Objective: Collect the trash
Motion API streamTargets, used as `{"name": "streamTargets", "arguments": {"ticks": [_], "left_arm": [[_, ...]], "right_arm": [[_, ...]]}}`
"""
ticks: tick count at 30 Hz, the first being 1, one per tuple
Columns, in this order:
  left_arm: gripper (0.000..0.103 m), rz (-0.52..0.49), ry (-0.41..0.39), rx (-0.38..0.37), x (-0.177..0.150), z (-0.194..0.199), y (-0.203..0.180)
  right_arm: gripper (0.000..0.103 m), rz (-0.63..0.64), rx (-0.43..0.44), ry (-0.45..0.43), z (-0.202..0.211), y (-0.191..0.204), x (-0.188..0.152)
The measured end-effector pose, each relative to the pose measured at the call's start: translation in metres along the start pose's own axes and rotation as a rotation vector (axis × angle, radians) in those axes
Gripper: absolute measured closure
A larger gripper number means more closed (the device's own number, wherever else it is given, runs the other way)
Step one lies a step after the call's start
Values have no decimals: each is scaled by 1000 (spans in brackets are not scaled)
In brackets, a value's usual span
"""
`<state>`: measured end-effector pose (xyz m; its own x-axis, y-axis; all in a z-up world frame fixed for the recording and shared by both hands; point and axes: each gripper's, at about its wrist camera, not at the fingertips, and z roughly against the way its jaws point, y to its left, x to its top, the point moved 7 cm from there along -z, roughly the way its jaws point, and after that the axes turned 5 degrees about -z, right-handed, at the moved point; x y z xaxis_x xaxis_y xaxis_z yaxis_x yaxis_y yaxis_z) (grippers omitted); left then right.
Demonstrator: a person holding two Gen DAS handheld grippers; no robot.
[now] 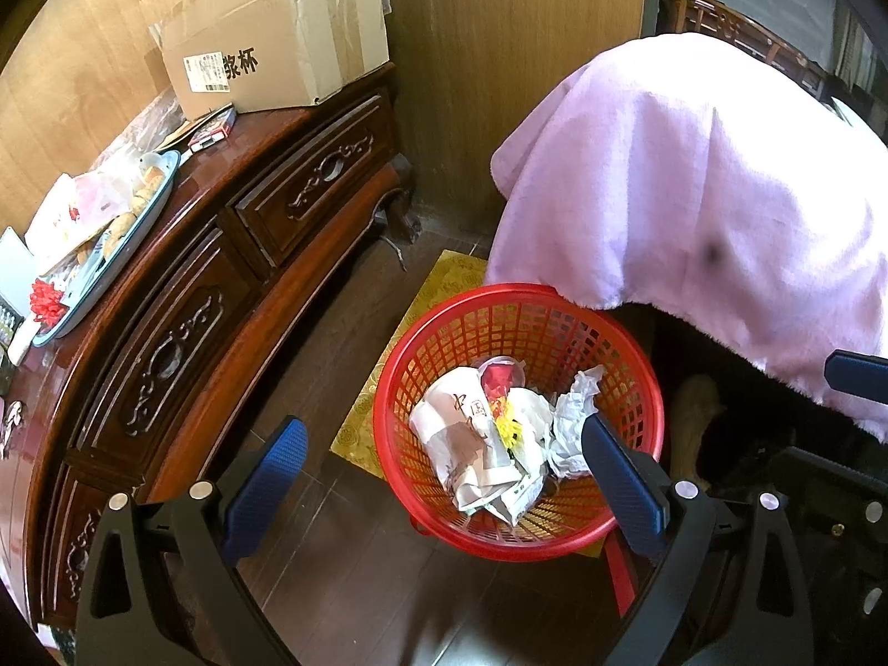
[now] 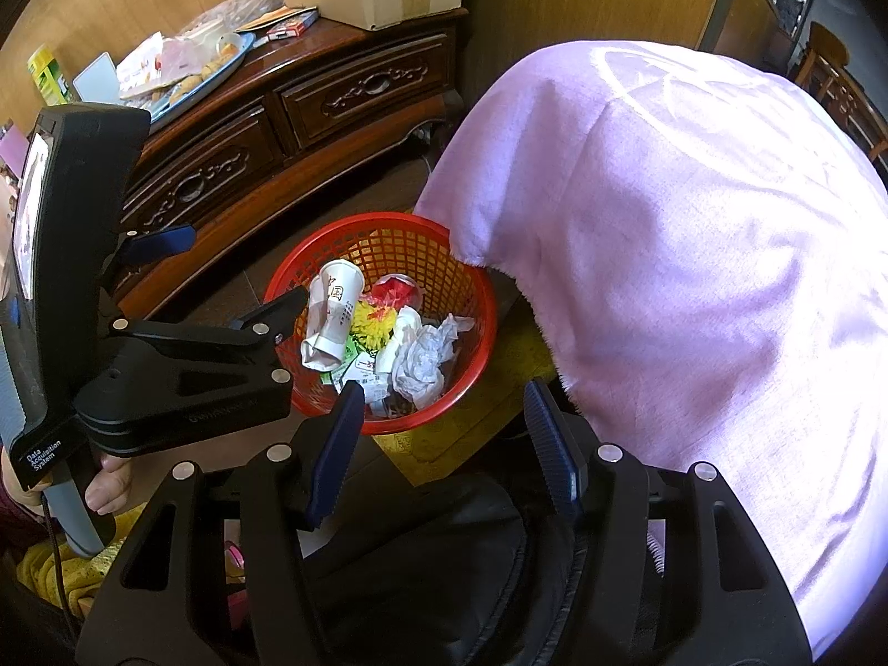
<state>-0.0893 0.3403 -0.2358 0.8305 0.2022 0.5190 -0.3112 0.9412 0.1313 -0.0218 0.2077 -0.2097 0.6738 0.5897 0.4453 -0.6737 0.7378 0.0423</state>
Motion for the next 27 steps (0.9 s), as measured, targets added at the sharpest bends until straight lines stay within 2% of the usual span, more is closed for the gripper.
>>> {"name": "streamTargets", "arguments": {"ticks": [18,27], "left_arm": [[6,-5,15,-13,1,-3,-1],[6,0,9,5,2,-2,3]], "right_arm": [[44,-1,-2,1,0,2,0],[44,-1,-2,1,0,2,1]]}}
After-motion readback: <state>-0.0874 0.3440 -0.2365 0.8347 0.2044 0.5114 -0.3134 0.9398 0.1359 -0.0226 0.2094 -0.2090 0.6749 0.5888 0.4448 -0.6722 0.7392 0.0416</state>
